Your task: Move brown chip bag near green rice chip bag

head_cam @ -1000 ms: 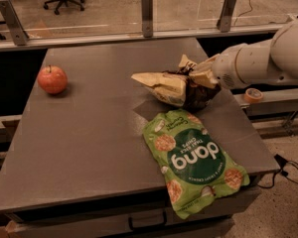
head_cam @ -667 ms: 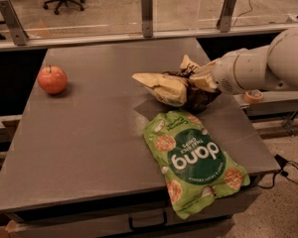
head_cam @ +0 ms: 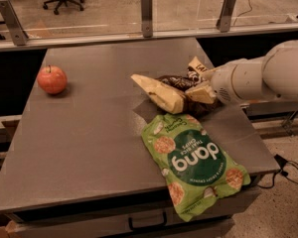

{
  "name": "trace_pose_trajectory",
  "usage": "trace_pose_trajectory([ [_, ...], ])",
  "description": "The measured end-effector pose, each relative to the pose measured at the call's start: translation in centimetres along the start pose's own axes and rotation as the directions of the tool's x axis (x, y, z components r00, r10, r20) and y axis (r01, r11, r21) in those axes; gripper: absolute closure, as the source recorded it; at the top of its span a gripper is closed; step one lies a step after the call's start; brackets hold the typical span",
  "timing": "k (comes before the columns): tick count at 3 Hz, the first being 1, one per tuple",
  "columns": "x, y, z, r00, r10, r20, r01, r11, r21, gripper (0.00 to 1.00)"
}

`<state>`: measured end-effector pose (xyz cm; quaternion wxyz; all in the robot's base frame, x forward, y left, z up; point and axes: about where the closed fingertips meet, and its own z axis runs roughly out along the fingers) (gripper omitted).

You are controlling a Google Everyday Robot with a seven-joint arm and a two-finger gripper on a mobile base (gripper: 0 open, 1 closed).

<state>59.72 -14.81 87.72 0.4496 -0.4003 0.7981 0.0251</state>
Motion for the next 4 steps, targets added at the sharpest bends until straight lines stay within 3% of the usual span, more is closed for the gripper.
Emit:
trace_pose_trajectory([
  [1, -0.1, 0.2, 0.4, 1.0, 0.013, -0.004, -0.013, 0.9999, -0.004, 0.0],
  [3, -0.3, -0.6, 0.3, 0.999, 0.03, 0.012, -0.03, 0.9995, -0.01, 0.0],
  [4, 0.7, -4.2, 0.1, 0.997, 0.064, 0.037, -0.063, 0.9978, -0.022, 0.0],
])
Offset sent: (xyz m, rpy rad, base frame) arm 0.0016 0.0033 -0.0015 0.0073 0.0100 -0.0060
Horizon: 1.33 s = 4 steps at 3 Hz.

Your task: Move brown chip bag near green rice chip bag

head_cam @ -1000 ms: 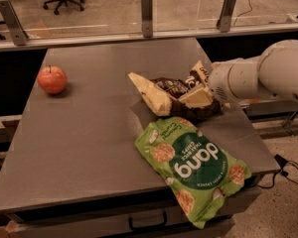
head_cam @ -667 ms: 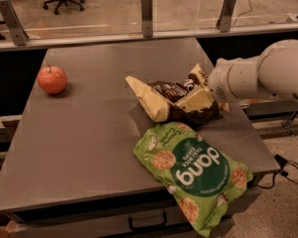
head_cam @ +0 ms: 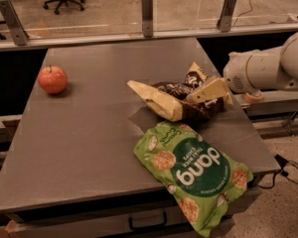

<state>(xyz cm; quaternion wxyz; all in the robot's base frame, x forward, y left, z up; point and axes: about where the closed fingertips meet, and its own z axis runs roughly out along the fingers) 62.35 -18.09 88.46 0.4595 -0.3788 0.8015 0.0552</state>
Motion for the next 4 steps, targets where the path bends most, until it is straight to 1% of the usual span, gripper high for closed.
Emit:
trace_pose_trajectory([
  [1, 0.9, -4.9, -1.0, 1.0, 0.009, 0.027, -0.008, 0.9999, -0.014, 0.0],
  [2, -1.7, -9.2, -4.9, 0.994, -0.03, 0.106, 0.03, 0.9996, 0.002, 0.0],
  [3, -7.4, -12.0, -11.0, 0.973, -0.091, 0.214, 0.082, 0.9954, 0.049, 0.0],
  [4, -11.9, -14.1, -16.5, 0.945, -0.103, 0.309, 0.082, 0.9934, 0.079, 0.0],
])
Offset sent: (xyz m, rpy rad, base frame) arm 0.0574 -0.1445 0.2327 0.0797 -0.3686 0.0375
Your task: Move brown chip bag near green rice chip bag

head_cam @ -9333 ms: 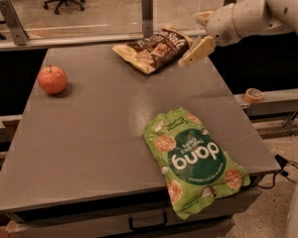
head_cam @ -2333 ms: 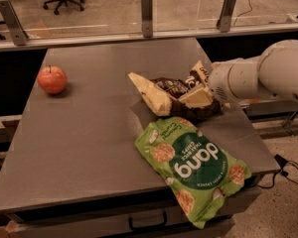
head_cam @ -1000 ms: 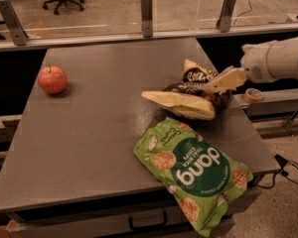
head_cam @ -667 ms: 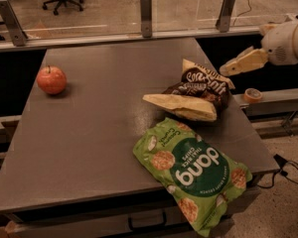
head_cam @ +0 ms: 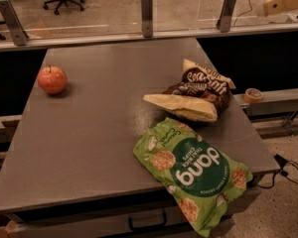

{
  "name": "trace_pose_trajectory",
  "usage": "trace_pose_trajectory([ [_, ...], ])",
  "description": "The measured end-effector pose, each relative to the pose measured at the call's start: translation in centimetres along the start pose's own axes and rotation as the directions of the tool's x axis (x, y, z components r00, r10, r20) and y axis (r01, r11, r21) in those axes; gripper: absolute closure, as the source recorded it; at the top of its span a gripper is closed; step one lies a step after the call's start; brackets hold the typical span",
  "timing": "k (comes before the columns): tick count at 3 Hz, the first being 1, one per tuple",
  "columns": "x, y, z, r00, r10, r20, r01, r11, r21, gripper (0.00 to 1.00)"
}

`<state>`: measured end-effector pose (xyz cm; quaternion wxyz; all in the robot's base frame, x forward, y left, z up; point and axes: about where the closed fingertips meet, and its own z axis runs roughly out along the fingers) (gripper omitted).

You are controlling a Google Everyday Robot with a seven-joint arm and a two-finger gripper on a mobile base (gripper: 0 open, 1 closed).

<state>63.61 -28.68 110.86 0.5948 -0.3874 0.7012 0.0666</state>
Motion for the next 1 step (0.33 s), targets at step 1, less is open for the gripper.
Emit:
trace_pose_trajectory([
  [1, -2.45, -1.05, -1.35, 0.999, -0.03, 0.035, 0.028, 0.9992, 0.03, 0.0],
])
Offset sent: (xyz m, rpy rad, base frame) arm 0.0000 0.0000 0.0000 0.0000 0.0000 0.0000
